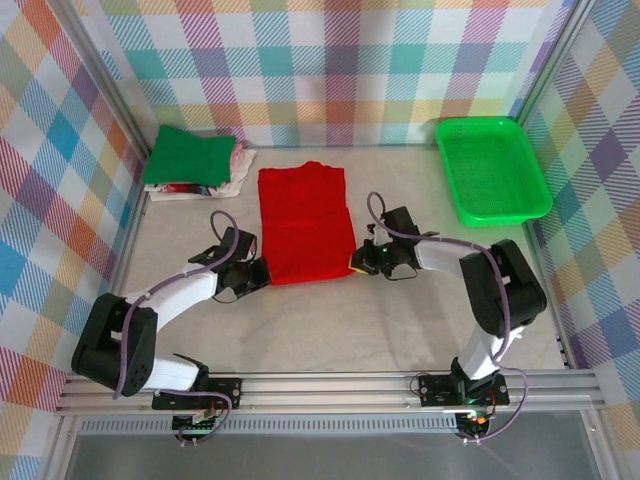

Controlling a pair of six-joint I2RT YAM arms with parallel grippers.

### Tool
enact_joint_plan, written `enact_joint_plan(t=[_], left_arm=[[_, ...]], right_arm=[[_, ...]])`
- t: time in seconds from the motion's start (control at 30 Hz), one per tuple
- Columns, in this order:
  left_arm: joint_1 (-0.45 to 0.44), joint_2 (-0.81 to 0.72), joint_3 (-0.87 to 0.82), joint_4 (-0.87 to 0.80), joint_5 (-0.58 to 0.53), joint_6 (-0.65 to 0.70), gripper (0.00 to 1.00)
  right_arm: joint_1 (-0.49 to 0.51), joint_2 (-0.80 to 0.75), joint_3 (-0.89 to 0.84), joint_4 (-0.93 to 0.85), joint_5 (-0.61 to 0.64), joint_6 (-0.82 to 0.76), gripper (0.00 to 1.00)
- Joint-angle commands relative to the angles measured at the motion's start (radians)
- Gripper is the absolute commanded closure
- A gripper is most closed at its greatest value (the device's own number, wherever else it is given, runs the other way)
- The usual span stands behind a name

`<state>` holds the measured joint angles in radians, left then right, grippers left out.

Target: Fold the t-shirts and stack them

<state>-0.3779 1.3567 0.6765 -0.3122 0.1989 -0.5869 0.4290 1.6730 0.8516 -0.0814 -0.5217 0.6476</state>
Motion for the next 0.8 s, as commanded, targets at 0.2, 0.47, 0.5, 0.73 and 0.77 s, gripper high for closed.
enact_joint_plan(t=[0.2,0.47,0.5,0.73,0.77], left_arm=[[-0.109,-0.155,-0.132,-0.151,0.153,-0.027,1.0],[-0.131,-0.369,-0.033,-0.244,0.121,-0.04,1.0],[-0.13,-0.367,-0.006,-0.233,0.103,-0.032,1.0],[-0.049,-0.233,0.163,-0.103,0.074,-0.019,1.0],[-0.023,-0.209,0.186,-0.092,0.075,-0.024,1.0]], right_arm=[[0.091,-0.223,-0.295,-0.033,-0.053,0.055,1.0],[0.106,-0.564,-0.266,-0.215,0.139,0.056,1.0],[0.105,-0.587,-0.239,-0.228,0.175,0.056,1.0],[0.055,-0.491,-0.044,-0.246,0.266,-0.004,1.0],[0.046,-0.472,-0.02,-0.239,0.274,-0.006,1.0]])
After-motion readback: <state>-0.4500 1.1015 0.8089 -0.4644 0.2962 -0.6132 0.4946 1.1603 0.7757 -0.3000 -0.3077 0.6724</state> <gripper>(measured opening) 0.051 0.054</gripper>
